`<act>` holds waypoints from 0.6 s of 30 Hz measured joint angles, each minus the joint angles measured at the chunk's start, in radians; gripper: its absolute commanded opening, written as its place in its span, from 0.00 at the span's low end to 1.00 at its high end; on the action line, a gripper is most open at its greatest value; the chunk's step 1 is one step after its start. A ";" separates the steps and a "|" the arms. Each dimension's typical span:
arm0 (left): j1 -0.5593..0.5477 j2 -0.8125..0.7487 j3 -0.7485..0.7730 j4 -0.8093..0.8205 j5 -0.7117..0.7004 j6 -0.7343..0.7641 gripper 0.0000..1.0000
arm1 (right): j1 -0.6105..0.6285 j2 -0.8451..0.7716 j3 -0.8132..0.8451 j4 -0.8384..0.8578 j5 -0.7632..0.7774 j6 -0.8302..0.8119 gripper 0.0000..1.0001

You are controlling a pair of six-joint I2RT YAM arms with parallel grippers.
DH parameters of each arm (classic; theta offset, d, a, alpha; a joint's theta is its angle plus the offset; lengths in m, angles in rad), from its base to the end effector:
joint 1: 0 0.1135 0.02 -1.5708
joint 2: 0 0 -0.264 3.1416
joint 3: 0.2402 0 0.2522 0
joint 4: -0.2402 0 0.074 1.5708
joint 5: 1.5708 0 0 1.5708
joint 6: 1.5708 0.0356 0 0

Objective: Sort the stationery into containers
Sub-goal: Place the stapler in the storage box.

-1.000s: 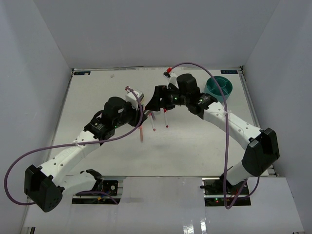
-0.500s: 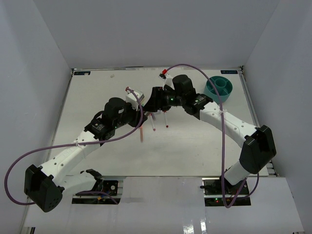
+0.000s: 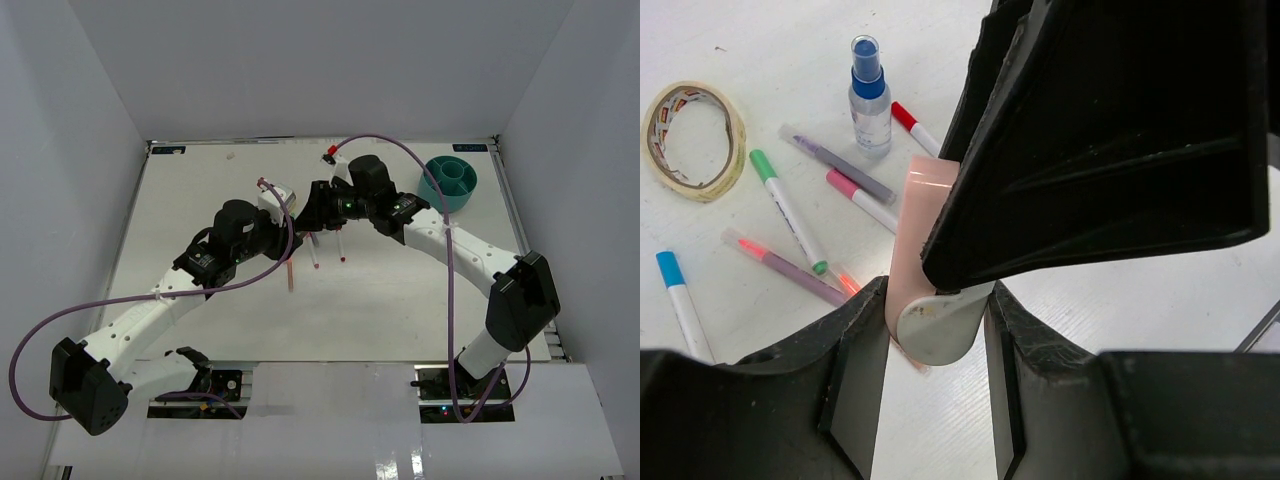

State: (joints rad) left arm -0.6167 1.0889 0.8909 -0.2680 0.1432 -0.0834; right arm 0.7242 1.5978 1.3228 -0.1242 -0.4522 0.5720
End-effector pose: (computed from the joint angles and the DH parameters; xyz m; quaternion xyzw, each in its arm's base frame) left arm 0.1987 -0.1471 0.3090 0.2600 0.8092 -0.2367 0.4708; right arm 0.2720 0.2613 0.3274 -0.1853 0.8003 0.4742 0.3168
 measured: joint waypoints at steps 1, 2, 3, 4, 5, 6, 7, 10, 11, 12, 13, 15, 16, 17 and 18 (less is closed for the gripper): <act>0.000 -0.001 0.000 0.001 0.000 0.000 0.40 | 0.001 0.003 0.000 0.001 -0.001 0.000 0.49; 0.000 -0.001 0.000 0.000 0.000 0.000 0.39 | 0.001 0.006 0.000 0.001 -0.003 0.001 0.47; 0.000 -0.002 0.000 0.001 0.000 0.000 0.40 | 0.002 0.008 0.000 0.001 -0.004 0.001 0.42; 0.000 -0.002 0.000 0.002 0.000 0.000 0.40 | 0.003 0.009 0.000 0.001 -0.005 0.002 0.40; 0.000 -0.003 -0.001 0.002 0.000 0.000 0.40 | 0.003 0.009 0.000 0.003 -0.007 0.001 0.37; 0.000 -0.003 -0.002 0.001 0.000 0.000 0.40 | 0.004 0.009 0.000 0.006 -0.006 0.002 0.32; 0.000 -0.004 -0.002 0.000 0.000 0.000 0.40 | 0.004 0.009 0.000 0.009 -0.006 0.001 0.29; 0.000 -0.006 -0.008 0.008 0.000 0.000 0.44 | 0.005 0.009 0.000 0.011 -0.005 0.001 0.20; 0.000 -0.006 -0.010 0.010 0.000 0.000 0.46 | 0.005 0.009 0.000 0.011 -0.003 0.000 0.17; 0.000 -0.006 -0.011 0.011 0.000 0.000 0.50 | 0.005 0.008 0.000 0.010 0.000 -0.003 0.12; 0.000 -0.006 -0.013 0.014 0.000 -0.001 0.62 | 0.005 0.007 0.000 0.008 0.003 -0.004 0.10; 0.000 -0.006 -0.013 0.014 0.000 -0.002 0.72 | 0.005 0.003 0.000 0.007 0.016 -0.011 0.08; 0.000 -0.006 -0.013 0.014 -0.001 -0.003 0.76 | 0.005 0.000 0.000 0.005 0.027 -0.018 0.08; 0.000 -0.006 -0.013 0.014 -0.002 -0.006 0.83 | 0.005 -0.004 0.000 0.000 0.038 -0.026 0.08; -0.001 -0.006 -0.013 0.014 -0.005 -0.011 0.87 | 0.004 -0.009 0.000 -0.005 0.050 -0.032 0.08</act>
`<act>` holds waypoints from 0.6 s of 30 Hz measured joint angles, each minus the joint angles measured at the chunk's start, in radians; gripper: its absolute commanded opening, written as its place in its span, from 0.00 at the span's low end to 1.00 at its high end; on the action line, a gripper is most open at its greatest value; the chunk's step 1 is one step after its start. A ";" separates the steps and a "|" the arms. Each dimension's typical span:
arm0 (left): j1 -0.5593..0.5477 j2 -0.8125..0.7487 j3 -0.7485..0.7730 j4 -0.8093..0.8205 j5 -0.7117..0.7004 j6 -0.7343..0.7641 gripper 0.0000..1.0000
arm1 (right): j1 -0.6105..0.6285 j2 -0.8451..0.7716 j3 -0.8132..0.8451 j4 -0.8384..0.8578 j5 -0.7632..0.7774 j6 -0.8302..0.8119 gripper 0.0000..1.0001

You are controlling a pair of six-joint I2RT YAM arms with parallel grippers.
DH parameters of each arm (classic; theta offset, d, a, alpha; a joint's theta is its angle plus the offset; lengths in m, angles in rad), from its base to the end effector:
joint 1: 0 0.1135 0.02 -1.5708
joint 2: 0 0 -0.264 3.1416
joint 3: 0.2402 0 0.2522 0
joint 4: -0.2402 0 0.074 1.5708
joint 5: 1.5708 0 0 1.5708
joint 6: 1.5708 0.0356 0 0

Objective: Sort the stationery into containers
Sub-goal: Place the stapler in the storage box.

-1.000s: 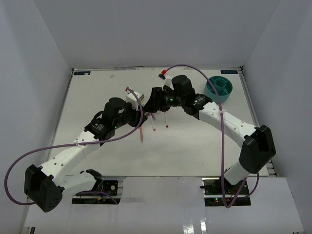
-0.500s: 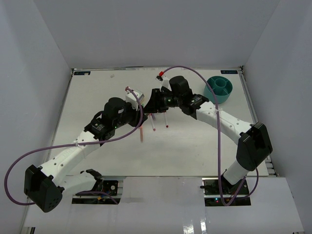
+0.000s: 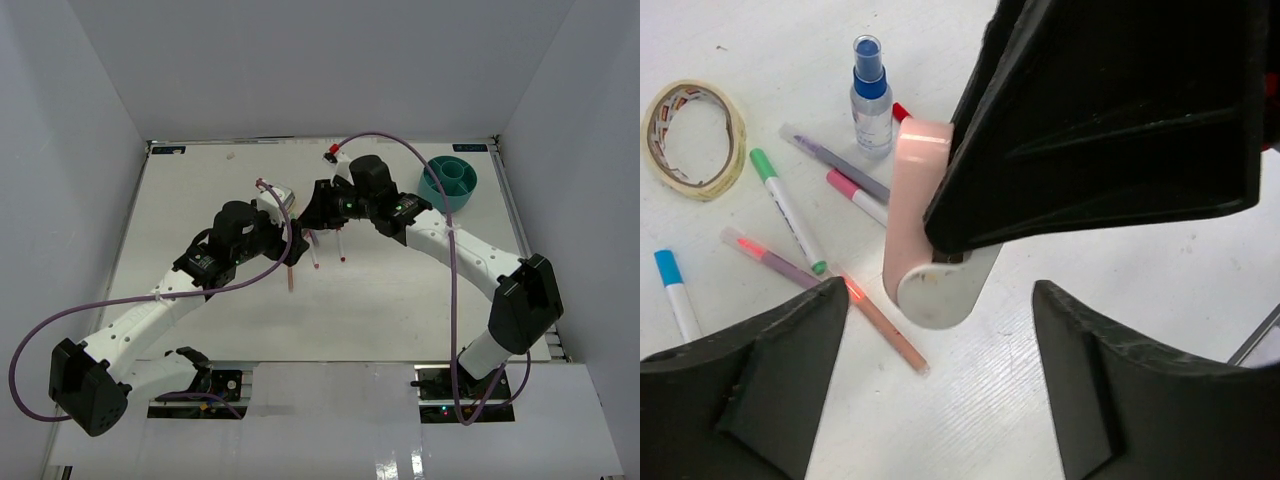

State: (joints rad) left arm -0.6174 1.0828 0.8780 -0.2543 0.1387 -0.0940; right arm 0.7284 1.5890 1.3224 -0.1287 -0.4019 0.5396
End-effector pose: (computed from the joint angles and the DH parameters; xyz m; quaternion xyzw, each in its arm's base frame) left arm 0.1979 -0.1465 0.3072 0.2546 0.8091 -0.2385 0.4729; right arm 0.2709 0.2603 0.3297 -0.1870 0.8014 0.4557 0.3393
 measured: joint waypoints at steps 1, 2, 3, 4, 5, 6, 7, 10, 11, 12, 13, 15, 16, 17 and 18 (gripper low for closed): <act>0.000 0.000 0.000 0.000 -0.002 0.000 0.91 | -0.002 -0.006 0.000 -0.005 0.015 -0.008 0.08; 0.000 0.000 0.000 0.000 -0.009 -0.004 0.97 | -0.003 -0.013 0.000 -0.012 0.032 -0.019 0.08; 0.000 0.000 0.000 -0.001 -0.021 -0.007 0.98 | -0.007 -0.023 0.000 -0.023 0.049 -0.030 0.08; 0.000 0.000 0.000 -0.004 -0.034 -0.012 0.98 | -0.011 -0.031 0.000 -0.038 0.071 -0.046 0.08; 0.000 0.000 0.000 -0.007 -0.047 -0.019 0.98 | -0.019 -0.045 0.000 -0.049 0.090 -0.056 0.08; 0.000 0.000 0.000 -0.011 -0.060 -0.024 0.98 | -0.029 -0.059 0.000 -0.061 0.115 -0.071 0.08; 0.000 0.000 0.000 -0.017 -0.080 -0.031 0.98 | -0.041 -0.074 0.000 -0.074 0.148 -0.087 0.08; 0.000 0.000 0.002 -0.045 -0.150 -0.057 0.98 | -0.094 -0.121 0.000 -0.114 0.257 -0.140 0.08; 0.000 0.000 0.004 -0.060 -0.183 -0.069 0.98 | -0.120 -0.136 0.000 -0.124 0.306 -0.162 0.08; 0.000 0.000 0.006 -0.072 -0.211 -0.081 0.98 | -0.151 -0.149 0.000 -0.133 0.346 -0.183 0.08; 0.003 0.000 0.009 -0.088 -0.242 -0.095 0.98 | -0.184 -0.161 0.000 -0.141 0.384 -0.200 0.08; 0.021 0.000 0.014 -0.124 -0.290 -0.127 0.98 | -0.273 -0.175 0.000 -0.154 0.459 -0.235 0.08; 0.041 0.000 0.015 -0.142 -0.305 -0.144 0.98 | -0.324 -0.177 0.000 -0.159 0.487 -0.250 0.08; 0.071 0.000 0.015 -0.155 -0.309 -0.157 0.98 | -0.372 -0.177 0.000 -0.162 0.515 -0.263 0.08; 0.113 0.000 0.014 -0.166 -0.292 -0.171 0.98 | -0.422 -0.172 0.000 -0.165 0.542 -0.280 0.08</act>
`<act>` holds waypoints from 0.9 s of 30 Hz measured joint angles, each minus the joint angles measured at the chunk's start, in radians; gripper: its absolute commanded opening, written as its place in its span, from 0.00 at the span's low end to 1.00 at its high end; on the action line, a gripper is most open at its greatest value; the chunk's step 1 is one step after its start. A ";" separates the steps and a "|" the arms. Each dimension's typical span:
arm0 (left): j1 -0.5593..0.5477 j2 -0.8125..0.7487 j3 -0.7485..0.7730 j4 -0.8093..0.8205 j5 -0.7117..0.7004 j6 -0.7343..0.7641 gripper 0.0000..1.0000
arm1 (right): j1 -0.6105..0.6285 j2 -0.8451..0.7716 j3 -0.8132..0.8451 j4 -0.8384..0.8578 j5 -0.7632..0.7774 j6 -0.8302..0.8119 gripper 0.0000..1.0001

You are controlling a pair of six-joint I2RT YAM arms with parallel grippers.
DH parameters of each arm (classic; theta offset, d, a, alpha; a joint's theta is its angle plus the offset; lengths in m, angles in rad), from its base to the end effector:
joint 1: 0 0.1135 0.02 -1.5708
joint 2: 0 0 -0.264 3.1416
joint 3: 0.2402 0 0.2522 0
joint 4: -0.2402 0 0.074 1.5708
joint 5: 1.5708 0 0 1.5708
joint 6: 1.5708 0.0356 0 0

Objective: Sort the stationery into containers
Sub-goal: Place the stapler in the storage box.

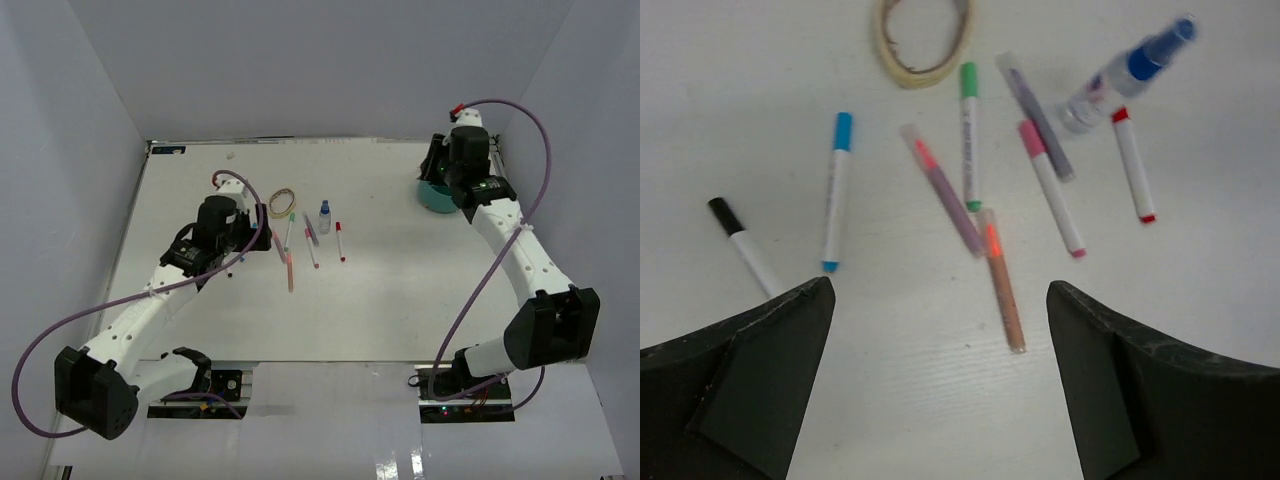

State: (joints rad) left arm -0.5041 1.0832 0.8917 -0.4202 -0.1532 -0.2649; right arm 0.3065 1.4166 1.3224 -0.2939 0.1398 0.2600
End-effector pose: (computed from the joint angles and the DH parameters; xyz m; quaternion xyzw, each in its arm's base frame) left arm 0.2107 -0.1100 0.2963 0.0705 0.8825 -0.1096 0.4519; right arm 0.3162 0.0949 0.3697 0.0197 0.8288 0.0997 0.5502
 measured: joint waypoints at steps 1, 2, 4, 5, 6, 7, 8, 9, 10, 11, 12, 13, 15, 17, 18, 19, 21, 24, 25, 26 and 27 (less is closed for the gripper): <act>0.036 0.001 -0.002 -0.007 0.014 -0.014 0.98 | -0.054 0.006 0.000 -0.002 0.024 -0.017 0.08; 0.119 0.001 -0.011 -0.007 0.034 -0.028 0.98 | -0.103 0.016 0.005 -0.005 0.047 -0.036 0.08; 0.206 0.002 -0.027 -0.017 0.064 -0.052 0.98 | -0.187 0.051 0.025 -0.011 0.072 -0.066 0.08; 0.240 0.001 -0.035 -0.026 0.078 -0.064 0.98 | -0.220 0.072 0.039 -0.011 0.079 -0.079 0.08; 0.257 0.001 -0.041 -0.032 0.091 -0.072 0.98 | -0.251 0.098 0.052 -0.011 0.084 -0.090 0.08; 0.265 -0.002 -0.045 -0.036 0.095 -0.077 0.98 | -0.278 0.124 0.064 -0.010 0.087 -0.103 0.08; 0.267 -0.008 -0.048 -0.040 0.095 -0.081 0.98 | -0.301 0.149 0.074 -0.006 0.087 -0.115 0.08; 0.270 -0.017 -0.051 -0.045 0.093 -0.085 0.98 | -0.321 0.174 0.080 0.001 0.090 -0.129 0.08; 0.272 -0.031 -0.053 -0.047 0.088 -0.089 0.98 | -0.338 0.197 0.087 0.006 0.093 -0.142 0.08; 0.273 -0.044 -0.056 -0.046 0.084 -0.092 0.98 | -0.350 0.219 0.092 0.013 0.097 -0.156 0.08; 0.274 -0.060 -0.061 -0.044 0.078 -0.094 0.98 | -0.360 0.245 0.102 0.018 0.102 -0.169 0.08; 0.274 -0.076 -0.066 -0.044 0.070 -0.095 0.98 | -0.368 0.269 0.114 0.022 0.109 -0.184 0.08; 0.274 -0.096 -0.070 -0.044 0.056 -0.097 0.98 | -0.376 0.320 0.146 0.036 0.120 -0.212 0.08; 0.274 -0.099 -0.073 -0.043 0.045 -0.099 0.98 | -0.377 0.359 0.174 0.043 0.121 -0.237 0.08; 0.274 -0.098 -0.074 -0.043 0.042 -0.099 0.98 | -0.378 0.378 0.192 0.047 0.119 -0.248 0.08; 0.274 -0.096 -0.076 -0.043 0.039 -0.099 0.98 | -0.378 0.394 0.206 0.055 0.118 -0.260 0.08; 0.274 -0.092 -0.080 -0.045 0.038 -0.099 0.98 | -0.378 0.419 0.233 0.064 0.113 -0.280 0.08; 0.274 -0.088 -0.081 -0.046 0.038 -0.099 0.98 | -0.378 0.446 0.264 0.074 0.099 -0.308 0.08; 0.274 -0.087 -0.081 -0.046 0.038 -0.099 0.98 | -0.379 0.451 0.268 0.080 0.096 -0.316 0.08; 0.274 -0.087 -0.081 -0.046 0.038 -0.099 0.98 | -0.380 0.456 0.271 0.084 0.093 -0.322 0.08; 0.274 -0.087 -0.081 -0.046 0.038 -0.099 0.98 | -0.381 0.459 0.272 0.087 0.090 -0.325 0.08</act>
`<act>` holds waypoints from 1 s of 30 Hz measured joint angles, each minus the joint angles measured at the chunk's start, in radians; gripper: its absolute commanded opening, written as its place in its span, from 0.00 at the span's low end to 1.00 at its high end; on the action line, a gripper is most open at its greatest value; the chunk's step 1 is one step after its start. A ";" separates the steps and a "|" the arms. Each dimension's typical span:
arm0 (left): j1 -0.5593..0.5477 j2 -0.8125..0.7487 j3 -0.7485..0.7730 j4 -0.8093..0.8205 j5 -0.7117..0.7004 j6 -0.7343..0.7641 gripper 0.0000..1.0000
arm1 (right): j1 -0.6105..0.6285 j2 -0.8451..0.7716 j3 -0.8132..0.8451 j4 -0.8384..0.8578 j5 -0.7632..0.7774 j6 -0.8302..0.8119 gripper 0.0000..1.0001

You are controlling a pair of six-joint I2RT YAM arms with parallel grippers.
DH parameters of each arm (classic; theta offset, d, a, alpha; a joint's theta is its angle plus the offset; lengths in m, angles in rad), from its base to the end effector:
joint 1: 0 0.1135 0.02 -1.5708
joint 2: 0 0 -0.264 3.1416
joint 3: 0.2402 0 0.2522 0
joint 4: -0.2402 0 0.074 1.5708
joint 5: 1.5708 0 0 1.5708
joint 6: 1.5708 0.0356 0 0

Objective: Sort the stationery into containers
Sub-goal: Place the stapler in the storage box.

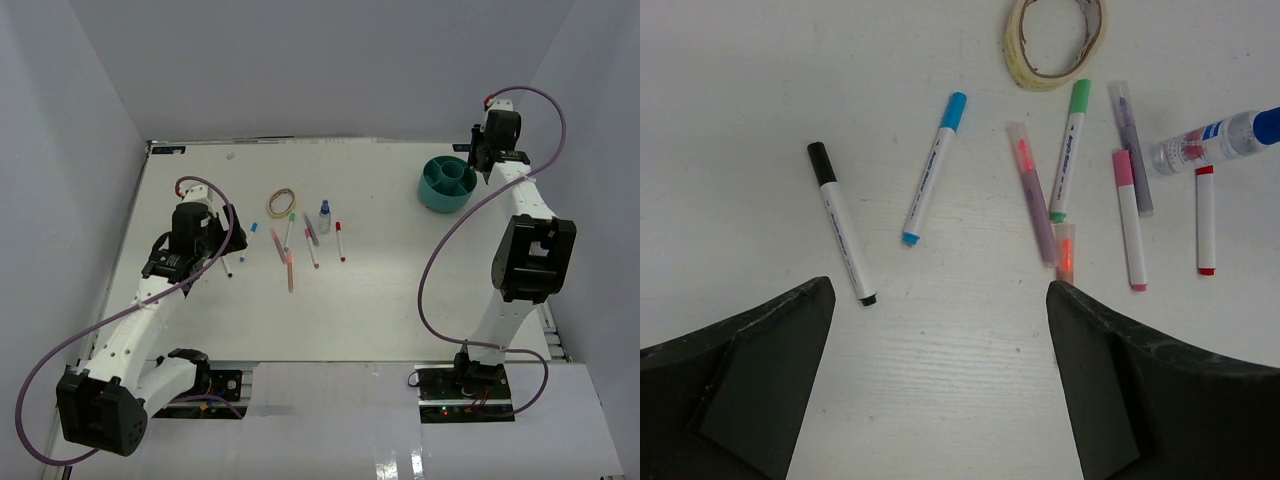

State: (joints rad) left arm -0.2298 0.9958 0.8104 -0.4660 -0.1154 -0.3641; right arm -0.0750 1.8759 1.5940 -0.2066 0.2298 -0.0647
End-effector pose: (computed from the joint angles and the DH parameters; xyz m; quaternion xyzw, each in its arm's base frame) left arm 0.2105 -0.0450 0.2826 -0.0856 0.8910 -0.0802 0.4387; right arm 0.4454 -0.0416 0.3038 0.0634 0.8511 -0.1337 0.5036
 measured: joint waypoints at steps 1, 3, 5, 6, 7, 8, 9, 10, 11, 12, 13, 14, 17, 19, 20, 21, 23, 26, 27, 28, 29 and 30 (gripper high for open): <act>0.000 0.000 0.000 0.000 0.000 0.000 0.98 | -0.002 0.005 0.000 0.000 -0.006 -0.004 0.08; 0.000 0.000 0.000 0.000 0.000 0.000 0.98 | -0.005 0.016 0.000 0.001 -0.016 -0.009 0.08; 0.002 0.001 0.000 0.000 0.000 0.000 0.98 | -0.009 0.033 0.000 0.001 -0.025 -0.014 0.08; 0.002 0.002 0.000 0.000 0.000 0.000 0.98 | -0.010 0.044 0.000 0.001 -0.028 -0.017 0.08; 0.002 0.003 0.000 0.000 0.000 0.000 0.98 | -0.010 0.056 0.000 0.001 -0.031 -0.018 0.08; 0.003 0.005 0.000 0.000 0.000 0.000 0.98 | -0.010 0.065 0.000 0.001 -0.036 -0.018 0.08; 0.004 0.006 0.000 0.000 0.000 0.000 0.98 | -0.010 0.074 0.000 0.000 -0.040 -0.018 0.08; 0.005 0.008 0.000 0.000 0.000 0.000 0.98 | -0.010 0.080 -0.001 0.000 -0.045 -0.019 0.08; 0.005 0.009 0.000 0.000 0.000 0.000 0.98 | -0.010 0.084 -0.002 0.000 -0.048 -0.019 0.08; 0.005 0.010 0.000 0.000 0.000 0.000 0.98 | -0.010 0.088 -0.002 0.000 -0.052 -0.019 0.08; 0.006 0.011 0.000 0.000 0.000 0.000 0.98 | -0.010 0.089 -0.003 0.000 -0.056 -0.019 0.08; 0.006 0.011 0.000 0.000 0.000 0.000 0.98 | -0.010 0.089 -0.006 0.000 -0.058 -0.019 0.08; 0.006 0.011 0.000 0.000 0.000 0.000 0.98 | -0.010 0.089 -0.008 0.001 -0.062 -0.019 0.10; 0.006 0.011 0.000 0.000 0.000 0.000 0.98 | -0.010 0.089 -0.011 0.004 -0.065 -0.018 0.19; 0.007 0.011 0.000 0.000 0.000 0.000 0.98 | -0.010 0.089 -0.019 0.010 -0.067 -0.018 0.23; 0.008 0.011 0.000 0.000 0.000 0.000 0.98 | -0.010 0.089 -0.024 0.011 -0.069 -0.018 0.26; 0.008 0.011 0.000 0.000 0.000 0.000 0.98 | -0.010 0.089 -0.042 0.014 -0.072 -0.018 0.32; 0.008 0.012 0.000 0.000 0.001 0.000 0.98 | -0.010 0.089 -0.058 0.014 -0.073 -0.017 0.43; 0.008 0.013 0.000 0.000 0.001 0.000 0.98 | -0.010 0.089 -0.060 0.014 -0.073 -0.016 0.45; 0.008 0.013 0.000 0.000 0.001 0.000 0.98 | -0.010 0.089 -0.061 0.015 -0.072 -0.016 0.55; 0.008 0.013 0.000 0.000 0.001 0.000 0.98 | -0.010 0.088 -0.061 0.016 -0.068 -0.016 0.60; 0.008 0.013 0.000 0.000 0.001 0.000 0.98 | -0.011 0.087 -0.061 0.018 -0.071 -0.013 0.65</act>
State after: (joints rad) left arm -0.2214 1.0088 0.8101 -0.4660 -0.1146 -0.3637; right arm -0.0856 1.9625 1.5330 -0.1890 0.1589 -0.0780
